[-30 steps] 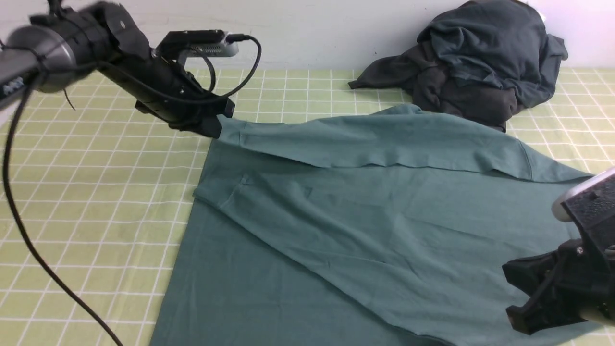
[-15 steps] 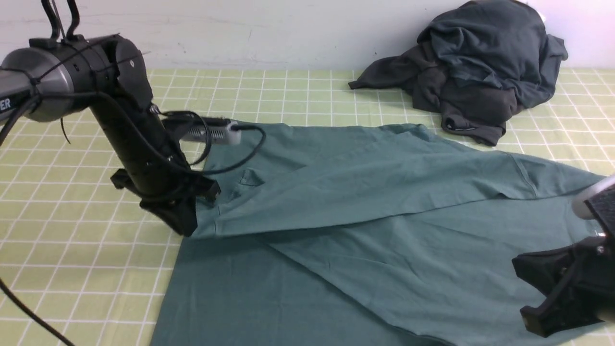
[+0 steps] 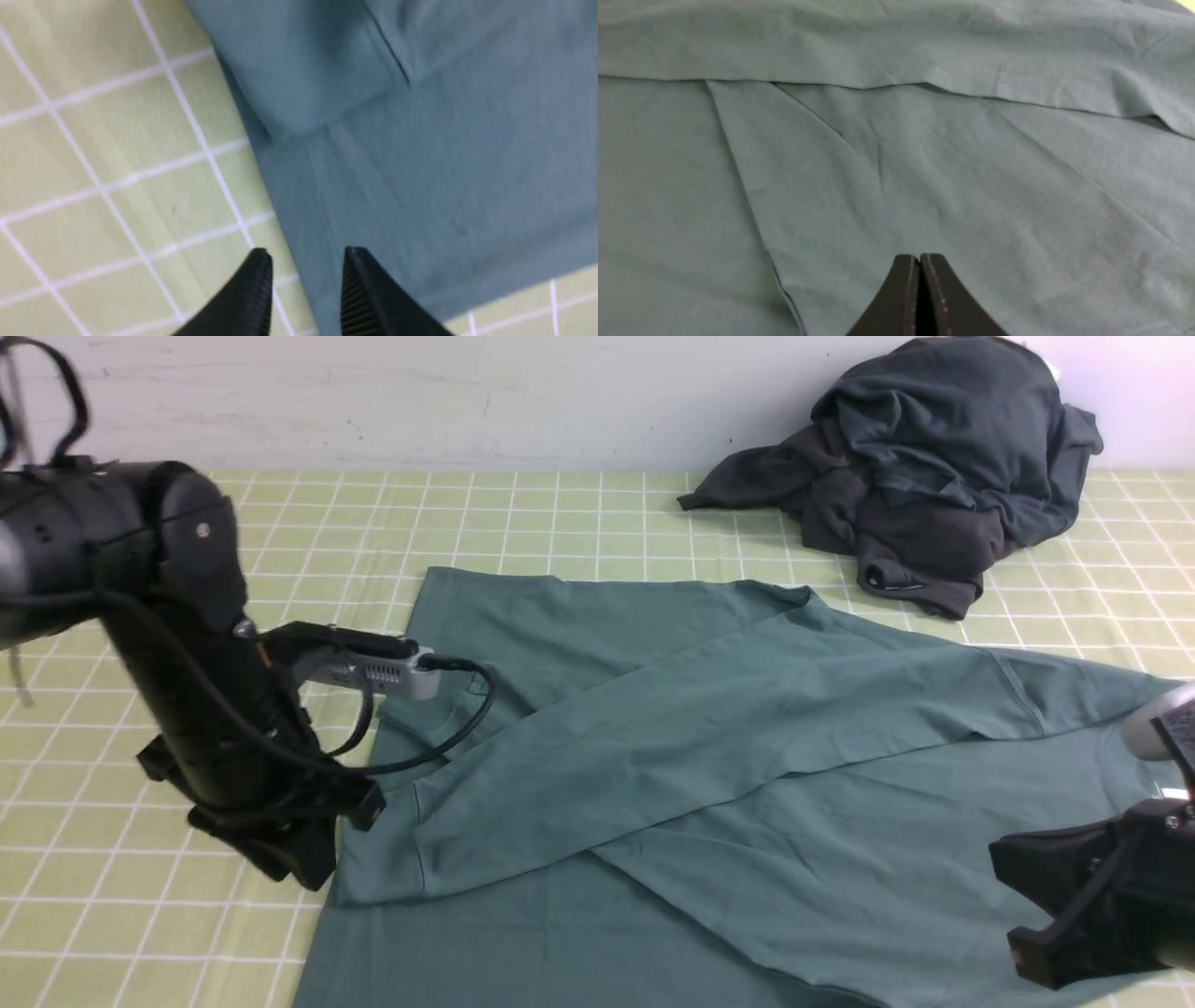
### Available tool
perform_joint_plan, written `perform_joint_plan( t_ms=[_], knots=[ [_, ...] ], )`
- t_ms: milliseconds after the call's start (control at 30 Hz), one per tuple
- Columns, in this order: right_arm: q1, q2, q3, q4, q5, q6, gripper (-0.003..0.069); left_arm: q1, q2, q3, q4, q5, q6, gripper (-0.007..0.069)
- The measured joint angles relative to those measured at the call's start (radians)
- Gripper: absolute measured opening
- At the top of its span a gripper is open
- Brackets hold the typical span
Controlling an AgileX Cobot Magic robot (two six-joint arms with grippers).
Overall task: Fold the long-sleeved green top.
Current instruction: Use the left arm to drag and drop the cuff onto the cuff closest to the left arm, then use both arms simultaneously to clamp the lower edge of the clothing fabric
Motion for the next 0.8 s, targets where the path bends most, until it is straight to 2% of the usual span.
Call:
perform_joint_plan(
  t_ms=[167,300,500,667,700,733,800],
  knots=[
    [0.0,0.0,0.0,0.044,0.026,0.0,-0.0006,-0.108,-0.174,0.204,0.028,-0.058,0.068,0.0294],
    [0.009,0.0,0.0,0.065,0.052,-0.011,-0.0006,-0.294,-0.283,0.427,0.111,-0.198,0.334,0.0325],
    [0.101,0.0,0.0,0.071,0.064,-0.07,-0.0006,-0.42,-0.24,0.564,0.209,-0.325,0.49,0.0325],
    [0.152,0.0,0.0,0.073,0.076,-0.095,-0.0006,-0.429,-0.198,0.575,0.303,-0.377,0.451,0.03],
    [0.159,0.0,0.0,0.073,0.082,-0.098,-0.0006,-0.429,-0.194,0.575,0.327,-0.394,0.386,0.0275],
    [0.159,0.0,0.0,0.073,0.082,-0.098,-0.0006,-0.429,-0.194,0.575,0.331,-0.395,0.377,0.0266],
    [0.166,0.0,0.0,0.073,0.089,-0.098,-0.0006,-0.429,-0.194,0.575,0.343,-0.403,0.246,0.0195]
  ],
)
